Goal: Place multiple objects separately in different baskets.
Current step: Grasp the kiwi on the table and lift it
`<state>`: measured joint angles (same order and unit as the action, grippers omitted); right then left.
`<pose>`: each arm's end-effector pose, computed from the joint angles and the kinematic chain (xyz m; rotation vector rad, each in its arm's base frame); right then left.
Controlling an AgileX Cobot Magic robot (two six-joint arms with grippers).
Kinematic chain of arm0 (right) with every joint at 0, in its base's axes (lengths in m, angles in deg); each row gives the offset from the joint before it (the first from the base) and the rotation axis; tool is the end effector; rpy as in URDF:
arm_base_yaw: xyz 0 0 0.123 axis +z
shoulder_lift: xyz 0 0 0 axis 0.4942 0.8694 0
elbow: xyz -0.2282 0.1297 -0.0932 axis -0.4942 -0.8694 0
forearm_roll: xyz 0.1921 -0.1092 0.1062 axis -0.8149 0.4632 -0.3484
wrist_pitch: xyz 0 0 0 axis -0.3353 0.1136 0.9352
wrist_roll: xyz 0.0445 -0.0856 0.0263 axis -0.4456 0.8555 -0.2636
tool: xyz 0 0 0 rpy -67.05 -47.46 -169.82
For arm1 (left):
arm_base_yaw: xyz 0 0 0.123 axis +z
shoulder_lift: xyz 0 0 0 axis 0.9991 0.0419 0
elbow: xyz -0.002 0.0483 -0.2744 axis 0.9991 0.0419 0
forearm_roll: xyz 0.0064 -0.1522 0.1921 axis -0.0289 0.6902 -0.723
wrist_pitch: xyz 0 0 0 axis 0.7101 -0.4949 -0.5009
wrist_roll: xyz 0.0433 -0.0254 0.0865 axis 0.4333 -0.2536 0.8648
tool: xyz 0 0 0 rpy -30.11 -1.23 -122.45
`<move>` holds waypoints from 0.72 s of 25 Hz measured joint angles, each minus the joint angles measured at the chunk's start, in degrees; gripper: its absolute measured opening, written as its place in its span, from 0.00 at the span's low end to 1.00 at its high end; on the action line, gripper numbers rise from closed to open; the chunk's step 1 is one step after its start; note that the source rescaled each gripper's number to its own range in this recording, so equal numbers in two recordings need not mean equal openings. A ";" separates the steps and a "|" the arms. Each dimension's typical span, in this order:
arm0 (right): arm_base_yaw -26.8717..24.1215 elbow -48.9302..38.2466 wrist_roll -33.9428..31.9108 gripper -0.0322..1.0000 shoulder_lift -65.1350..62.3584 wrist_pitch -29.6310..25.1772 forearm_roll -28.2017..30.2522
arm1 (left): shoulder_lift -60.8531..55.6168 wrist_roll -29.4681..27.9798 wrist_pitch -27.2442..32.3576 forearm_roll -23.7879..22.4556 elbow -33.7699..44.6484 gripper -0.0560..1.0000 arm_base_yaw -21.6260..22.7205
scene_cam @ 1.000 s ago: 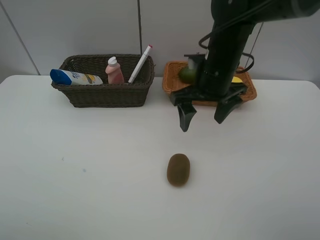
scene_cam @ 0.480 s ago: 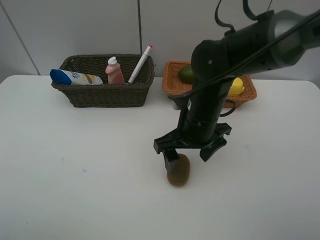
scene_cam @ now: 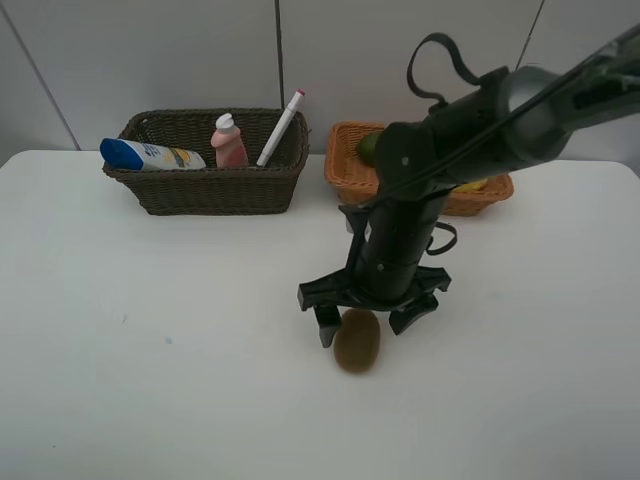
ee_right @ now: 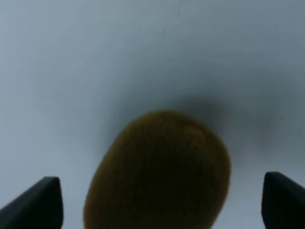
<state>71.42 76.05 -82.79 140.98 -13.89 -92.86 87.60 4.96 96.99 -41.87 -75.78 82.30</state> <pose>0.2443 0.2297 0.1059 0.4923 -3.0568 -0.1105 0.0006 -0.0071 0.2716 0.2134 2.0271 -0.0836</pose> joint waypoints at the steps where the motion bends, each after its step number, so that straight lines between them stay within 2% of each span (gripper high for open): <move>1: 0.00 0.00 0.00 0.96 0.67 0.20 0.00 | 0.00 0.00 0.00 0.00 0.00 1.00 0.00; 10: 0.00 0.00 0.00 0.96 3.32 2.71 0.05 | 0.00 0.00 0.00 0.00 0.00 1.00 0.00; 12: 0.00 0.00 0.00 0.91 3.51 2.54 0.19 | 0.00 0.00 0.00 0.00 0.00 1.00 0.00; 13: 0.00 0.00 0.06 0.81 3.51 2.34 0.52 | 0.00 0.00 0.00 0.00 0.00 1.00 0.00; 14: 0.00 0.00 0.38 0.64 3.51 2.18 0.84 | 0.00 0.00 0.00 0.00 0.00 1.00 0.00; 15: 0.00 0.00 0.64 0.44 3.51 2.00 0.95 | 0.00 0.00 0.00 0.00 0.00 1.00 0.00; 16: 0.00 0.00 0.70 0.15 3.51 1.80 0.95 | 0.00 0.00 0.00 0.00 0.00 1.00 0.00; 17: 0.00 0.00 0.82 0.03 3.51 1.52 0.95 | 0.00 0.00 0.00 0.00 0.00 1.00 0.00; 18: 0.00 0.00 0.88 0.03 3.51 1.43 0.95 | 0.00 0.00 0.00 0.00 0.00 1.00 0.00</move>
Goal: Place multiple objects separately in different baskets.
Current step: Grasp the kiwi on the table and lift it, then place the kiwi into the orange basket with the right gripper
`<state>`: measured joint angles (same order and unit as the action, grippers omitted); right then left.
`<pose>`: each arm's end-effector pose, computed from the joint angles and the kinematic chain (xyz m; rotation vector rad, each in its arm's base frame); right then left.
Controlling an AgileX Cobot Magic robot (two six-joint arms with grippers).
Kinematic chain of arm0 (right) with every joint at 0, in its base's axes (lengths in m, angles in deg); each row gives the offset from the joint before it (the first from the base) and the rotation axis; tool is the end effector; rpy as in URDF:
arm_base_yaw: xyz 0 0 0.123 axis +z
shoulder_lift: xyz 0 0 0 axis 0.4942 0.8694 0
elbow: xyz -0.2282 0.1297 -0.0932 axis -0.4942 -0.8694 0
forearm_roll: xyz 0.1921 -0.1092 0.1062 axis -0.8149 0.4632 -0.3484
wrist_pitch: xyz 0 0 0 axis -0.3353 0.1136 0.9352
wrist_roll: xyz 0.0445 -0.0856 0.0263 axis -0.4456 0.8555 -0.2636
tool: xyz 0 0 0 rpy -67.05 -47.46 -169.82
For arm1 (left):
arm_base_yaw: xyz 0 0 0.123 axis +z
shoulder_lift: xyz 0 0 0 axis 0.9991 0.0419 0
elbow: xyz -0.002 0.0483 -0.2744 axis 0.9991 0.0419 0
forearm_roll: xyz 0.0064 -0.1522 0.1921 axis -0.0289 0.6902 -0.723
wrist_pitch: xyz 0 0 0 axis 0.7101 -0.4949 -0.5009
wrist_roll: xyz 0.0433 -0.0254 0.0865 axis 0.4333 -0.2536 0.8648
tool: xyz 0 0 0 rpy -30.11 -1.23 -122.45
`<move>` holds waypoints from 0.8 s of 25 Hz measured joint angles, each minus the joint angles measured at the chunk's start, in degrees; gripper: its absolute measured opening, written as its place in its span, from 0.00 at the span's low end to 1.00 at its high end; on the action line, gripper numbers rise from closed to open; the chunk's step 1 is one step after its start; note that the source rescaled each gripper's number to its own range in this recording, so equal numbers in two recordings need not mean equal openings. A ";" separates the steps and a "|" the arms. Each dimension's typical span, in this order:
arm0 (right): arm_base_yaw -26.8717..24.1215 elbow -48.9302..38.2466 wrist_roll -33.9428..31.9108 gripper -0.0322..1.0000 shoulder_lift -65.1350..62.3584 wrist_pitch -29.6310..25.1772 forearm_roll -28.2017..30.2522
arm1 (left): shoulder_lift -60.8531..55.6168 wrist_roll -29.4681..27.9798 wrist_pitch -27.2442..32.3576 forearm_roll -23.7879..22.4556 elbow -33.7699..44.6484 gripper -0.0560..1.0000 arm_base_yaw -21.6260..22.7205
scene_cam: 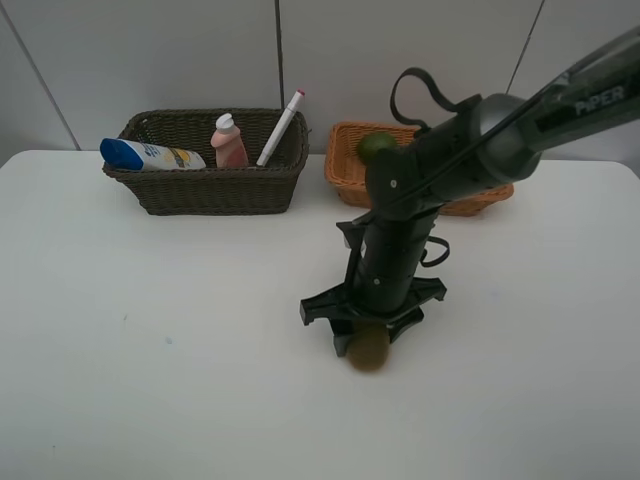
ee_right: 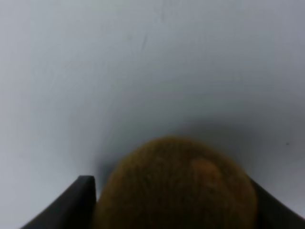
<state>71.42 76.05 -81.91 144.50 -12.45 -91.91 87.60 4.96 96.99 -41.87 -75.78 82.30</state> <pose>0.2457 0.2291 0.0851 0.5251 -3.0289 -0.0626 0.0006 -0.0071 0.2716 0.2134 2.0271 -0.0836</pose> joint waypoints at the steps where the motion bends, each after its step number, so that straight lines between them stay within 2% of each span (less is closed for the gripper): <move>1: 0.00 0.00 0.02 0.03 0.00 -0.06 0.00 | 0.00 0.00 0.00 0.00 0.00 1.00 0.00; 6: 0.00 0.33 0.18 0.03 -2.29 -2.40 0.53 | 0.00 0.00 0.00 0.00 0.00 1.00 0.00; 11: -0.83 6.57 0.18 0.03 -6.95 -10.82 6.78 | 0.00 0.00 0.00 0.00 0.00 1.00 0.00; 14: -4.23 13.32 0.85 0.03 -6.97 -13.85 9.88 | 0.00 0.00 0.00 0.00 0.00 1.00 0.00; 20: -15.95 29.27 6.72 0.03 -0.82 -13.38 10.67 | 0.00 0.00 0.00 0.00 0.00 1.00 0.00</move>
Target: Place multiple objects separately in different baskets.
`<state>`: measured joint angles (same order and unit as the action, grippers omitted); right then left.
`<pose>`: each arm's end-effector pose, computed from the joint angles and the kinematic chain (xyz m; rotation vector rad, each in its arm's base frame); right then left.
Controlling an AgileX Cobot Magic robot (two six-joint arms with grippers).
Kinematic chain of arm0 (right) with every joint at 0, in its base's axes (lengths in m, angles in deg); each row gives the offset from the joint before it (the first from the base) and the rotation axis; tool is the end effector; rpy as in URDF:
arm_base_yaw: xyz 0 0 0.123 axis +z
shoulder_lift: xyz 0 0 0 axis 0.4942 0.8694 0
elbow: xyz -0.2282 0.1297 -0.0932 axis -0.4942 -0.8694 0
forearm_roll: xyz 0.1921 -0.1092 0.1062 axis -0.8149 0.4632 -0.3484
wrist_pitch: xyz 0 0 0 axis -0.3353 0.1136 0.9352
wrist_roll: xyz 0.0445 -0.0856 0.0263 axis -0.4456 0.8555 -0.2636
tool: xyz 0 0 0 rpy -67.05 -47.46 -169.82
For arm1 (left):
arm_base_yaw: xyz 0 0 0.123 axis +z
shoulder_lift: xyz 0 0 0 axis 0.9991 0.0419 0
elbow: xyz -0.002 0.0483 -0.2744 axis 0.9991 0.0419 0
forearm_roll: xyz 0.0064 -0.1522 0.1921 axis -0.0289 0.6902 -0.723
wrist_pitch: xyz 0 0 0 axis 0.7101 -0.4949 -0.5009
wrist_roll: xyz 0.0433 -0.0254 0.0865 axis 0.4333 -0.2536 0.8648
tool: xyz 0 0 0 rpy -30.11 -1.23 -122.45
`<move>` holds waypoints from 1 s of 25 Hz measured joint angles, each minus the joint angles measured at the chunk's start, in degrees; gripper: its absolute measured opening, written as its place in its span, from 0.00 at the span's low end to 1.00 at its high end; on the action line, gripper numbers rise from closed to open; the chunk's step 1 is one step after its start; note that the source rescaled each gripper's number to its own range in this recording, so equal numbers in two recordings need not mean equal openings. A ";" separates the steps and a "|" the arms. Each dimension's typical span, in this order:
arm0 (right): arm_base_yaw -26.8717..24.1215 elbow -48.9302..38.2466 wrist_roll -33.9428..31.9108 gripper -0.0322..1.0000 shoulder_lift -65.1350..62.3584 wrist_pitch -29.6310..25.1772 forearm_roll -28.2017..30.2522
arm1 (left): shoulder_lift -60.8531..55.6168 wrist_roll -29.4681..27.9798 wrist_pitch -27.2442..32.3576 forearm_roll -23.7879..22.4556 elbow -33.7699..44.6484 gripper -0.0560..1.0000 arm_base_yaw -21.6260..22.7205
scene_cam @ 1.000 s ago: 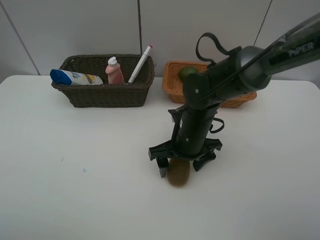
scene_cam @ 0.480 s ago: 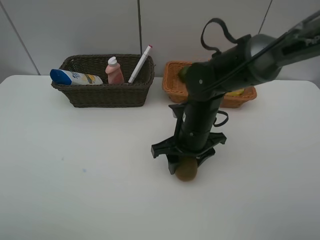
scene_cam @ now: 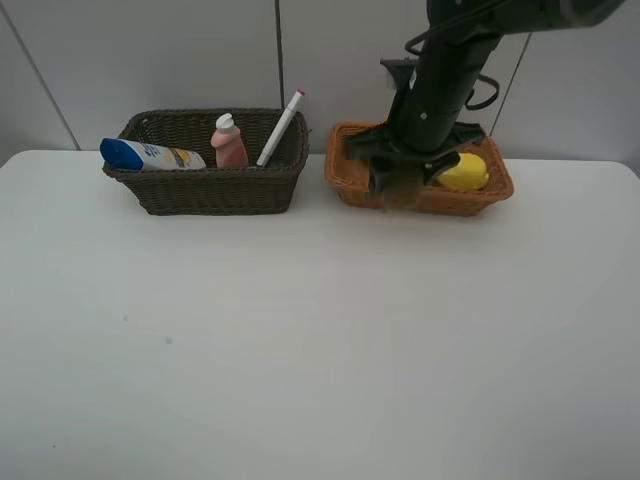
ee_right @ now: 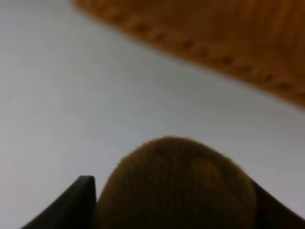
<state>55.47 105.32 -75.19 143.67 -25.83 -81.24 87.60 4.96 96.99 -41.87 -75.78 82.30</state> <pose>0.3816 0.1769 0.2033 -0.4192 2.8455 0.0101 0.0006 -0.0071 0.2716 0.2134 2.0271 -0.0836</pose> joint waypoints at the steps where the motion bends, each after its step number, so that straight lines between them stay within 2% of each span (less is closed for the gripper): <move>1: -1.65 2.34 1.13 0.03 1.99 0.08 -0.20 | 0.00 0.00 0.00 0.00 0.00 1.00 0.00; 6: -8.86 13.36 3.46 0.03 10.48 0.30 -0.87 | 0.00 0.00 0.00 0.00 0.00 1.00 0.00; 7: -9.64 14.75 3.46 0.12 11.41 0.35 -0.87 | 0.00 0.00 0.00 0.00 0.00 1.00 0.00; 10: -10.58 16.10 3.61 0.67 12.57 0.37 0.05 | 0.00 0.00 0.00 0.00 0.00 1.00 0.00; 11: -10.68 16.31 3.61 0.81 12.57 0.37 0.59 | 0.00 0.00 0.00 0.00 0.00 1.00 0.00; 13: -10.74 16.46 3.61 0.93 12.57 0.42 1.86 | 0.00 0.00 0.00 0.00 0.00 1.00 0.00; 17: -10.74 16.46 3.61 0.99 12.57 -0.37 2.84 | 0.00 0.00 0.00 0.00 0.00 1.00 0.00; 20: -11.74 16.76 3.61 1.00 11.85 -1.40 4.95 | 0.00 0.00 0.00 0.00 0.00 1.00 0.00; 23: -15.59 17.15 3.66 1.00 9.97 -2.25 5.41 | 0.00 0.00 0.00 0.00 0.00 1.00 0.00; 25: -20.07 17.15 3.89 1.00 8.82 -3.99 5.28 | 0.00 0.00 0.00 0.00 0.00 1.00 0.00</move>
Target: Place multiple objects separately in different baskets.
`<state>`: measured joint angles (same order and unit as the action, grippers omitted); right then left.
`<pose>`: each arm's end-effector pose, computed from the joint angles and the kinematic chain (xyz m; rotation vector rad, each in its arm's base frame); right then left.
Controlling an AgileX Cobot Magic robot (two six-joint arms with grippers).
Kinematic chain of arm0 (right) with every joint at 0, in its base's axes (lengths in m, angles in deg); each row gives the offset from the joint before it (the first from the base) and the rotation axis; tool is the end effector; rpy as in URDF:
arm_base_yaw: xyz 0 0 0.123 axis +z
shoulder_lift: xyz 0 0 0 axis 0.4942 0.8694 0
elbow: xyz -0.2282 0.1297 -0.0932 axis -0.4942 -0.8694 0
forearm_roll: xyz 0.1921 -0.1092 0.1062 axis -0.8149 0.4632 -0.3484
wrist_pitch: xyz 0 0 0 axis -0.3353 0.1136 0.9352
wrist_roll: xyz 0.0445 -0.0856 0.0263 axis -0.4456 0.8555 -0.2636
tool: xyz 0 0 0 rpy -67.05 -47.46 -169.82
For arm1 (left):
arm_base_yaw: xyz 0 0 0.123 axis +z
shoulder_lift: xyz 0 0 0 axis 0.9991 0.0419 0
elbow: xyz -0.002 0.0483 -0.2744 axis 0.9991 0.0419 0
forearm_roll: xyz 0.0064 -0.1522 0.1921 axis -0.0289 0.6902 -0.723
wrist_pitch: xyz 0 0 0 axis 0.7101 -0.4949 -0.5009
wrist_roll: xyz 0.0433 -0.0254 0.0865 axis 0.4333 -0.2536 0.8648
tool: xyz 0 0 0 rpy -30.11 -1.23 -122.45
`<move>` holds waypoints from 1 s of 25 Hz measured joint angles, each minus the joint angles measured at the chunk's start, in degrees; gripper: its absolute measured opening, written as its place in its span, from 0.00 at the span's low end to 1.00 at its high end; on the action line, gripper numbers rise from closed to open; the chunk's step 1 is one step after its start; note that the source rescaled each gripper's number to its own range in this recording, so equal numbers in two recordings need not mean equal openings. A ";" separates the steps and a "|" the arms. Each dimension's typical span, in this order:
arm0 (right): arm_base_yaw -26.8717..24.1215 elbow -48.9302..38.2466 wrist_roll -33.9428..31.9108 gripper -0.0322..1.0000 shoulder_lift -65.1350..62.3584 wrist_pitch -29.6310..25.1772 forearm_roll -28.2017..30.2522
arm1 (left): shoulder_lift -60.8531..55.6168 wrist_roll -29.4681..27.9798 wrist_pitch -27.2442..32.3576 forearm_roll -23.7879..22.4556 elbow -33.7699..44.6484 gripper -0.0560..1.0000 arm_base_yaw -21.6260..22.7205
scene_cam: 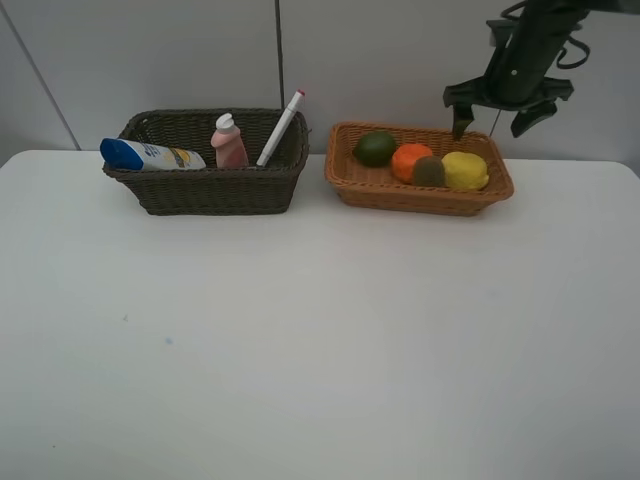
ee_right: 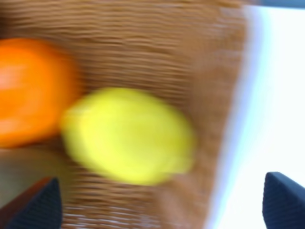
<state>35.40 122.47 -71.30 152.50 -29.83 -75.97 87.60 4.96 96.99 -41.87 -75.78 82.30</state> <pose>0.4659 0.0316 0.2149 -0.0451 2.7898 -0.1836 0.0006 -0.0071 0.2716 0.2134 2.0271 -0.0836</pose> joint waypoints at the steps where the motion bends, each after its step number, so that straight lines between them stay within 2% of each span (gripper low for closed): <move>1: -2.03 -0.06 0.14 1.00 -0.57 -1.15 -0.53 | 0.00 0.00 0.00 0.00 0.00 1.00 0.00; 4: -8.84 -3.54 0.19 1.00 -3.77 -2.72 -2.45 | 0.00 0.00 0.00 0.00 0.00 1.00 0.00; 7: -12.50 -11.52 0.69 1.00 -10.45 -3.41 -3.36 | 0.00 0.00 0.00 0.00 0.00 1.00 0.00; 11: -13.00 -27.63 0.82 1.00 -26.02 -4.06 -3.96 | 0.00 0.00 0.00 0.00 0.00 1.00 0.00; 18: -12.51 -55.97 0.19 1.00 -63.59 1.55 -3.89 | 0.00 0.00 0.00 0.00 0.00 1.00 0.00; 20: -12.51 -61.47 0.19 1.00 -74.69 3.59 -3.89 | 0.00 0.00 0.00 0.00 0.00 1.00 0.00; 21: -12.51 -61.47 0.19 1.00 -74.69 3.59 -3.89 | 0.00 0.00 0.00 0.00 0.00 1.00 0.00; 23: -12.51 -68.08 0.17 1.00 -89.58 4.47 -3.56 | 0.00 0.00 0.00 0.00 0.00 1.00 0.00; 25: -12.51 -71.83 0.17 1.00 -98.43 4.47 -3.08 | 0.00 0.00 0.00 0.00 0.00 1.00 0.00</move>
<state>22.88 50.64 -71.13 54.07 -25.36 -79.05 87.60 4.96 96.99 -41.87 -75.78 82.30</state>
